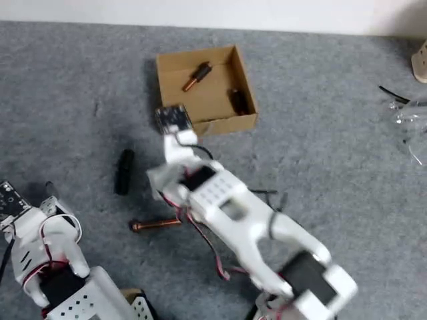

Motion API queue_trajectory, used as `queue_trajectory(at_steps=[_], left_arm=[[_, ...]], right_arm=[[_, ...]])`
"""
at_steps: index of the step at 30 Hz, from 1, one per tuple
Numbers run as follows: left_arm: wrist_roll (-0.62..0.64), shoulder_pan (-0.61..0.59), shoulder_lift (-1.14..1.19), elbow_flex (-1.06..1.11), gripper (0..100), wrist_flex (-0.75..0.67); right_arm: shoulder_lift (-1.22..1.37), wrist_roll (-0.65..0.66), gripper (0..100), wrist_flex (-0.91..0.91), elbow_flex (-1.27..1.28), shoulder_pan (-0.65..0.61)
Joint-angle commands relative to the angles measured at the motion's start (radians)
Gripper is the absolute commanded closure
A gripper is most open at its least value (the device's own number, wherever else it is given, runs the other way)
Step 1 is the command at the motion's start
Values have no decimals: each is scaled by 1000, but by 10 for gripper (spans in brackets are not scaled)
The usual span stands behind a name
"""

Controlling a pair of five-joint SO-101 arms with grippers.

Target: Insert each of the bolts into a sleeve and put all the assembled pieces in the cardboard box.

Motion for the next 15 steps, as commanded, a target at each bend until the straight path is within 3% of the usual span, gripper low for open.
queue_trajectory(at_steps=[1, 10, 15], left_arm=[[2, -2, -7, -7, 796, -29], [2, -2, -7, -4, 796, -34], [2, -2, -7, -2, 796, -34]], right_arm=[[133, -103, 752, 10, -271, -16], [464, -180, 752, 15, -661, -39], [615, -181, 752, 119, -865, -67]])
